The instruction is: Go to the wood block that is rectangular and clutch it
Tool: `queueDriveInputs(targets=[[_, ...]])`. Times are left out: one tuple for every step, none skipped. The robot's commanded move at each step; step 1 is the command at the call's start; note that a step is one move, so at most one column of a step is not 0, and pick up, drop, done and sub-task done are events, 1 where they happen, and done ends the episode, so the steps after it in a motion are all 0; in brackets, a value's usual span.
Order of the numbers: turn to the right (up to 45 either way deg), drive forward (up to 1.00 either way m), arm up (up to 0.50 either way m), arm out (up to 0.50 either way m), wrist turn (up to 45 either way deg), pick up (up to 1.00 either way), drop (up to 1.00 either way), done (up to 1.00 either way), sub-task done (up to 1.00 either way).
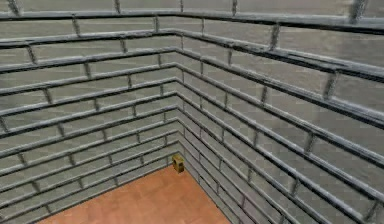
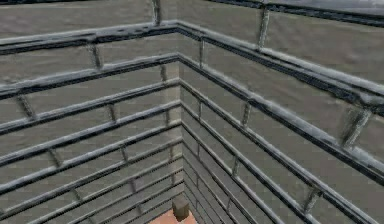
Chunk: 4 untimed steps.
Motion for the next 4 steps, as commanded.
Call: queueDriveInputs(targets=[[0.0, 0.00, 0.00, 0.44, 0.0, 0.00, 0.00, 0.00, 0.00], [0.0, 0.00, 0.00, 0.00, 45.0, 0.00, 0.00, 0.00, 0.00], [0.0, 0.00, 0.00, 0.00, 45.0, 0.00, 0.00, 0.00, 0.00], [0.0, 0.00, 0.00, 0.00, 45.0, 0.00, 0.00, 0.00, 0.00]])
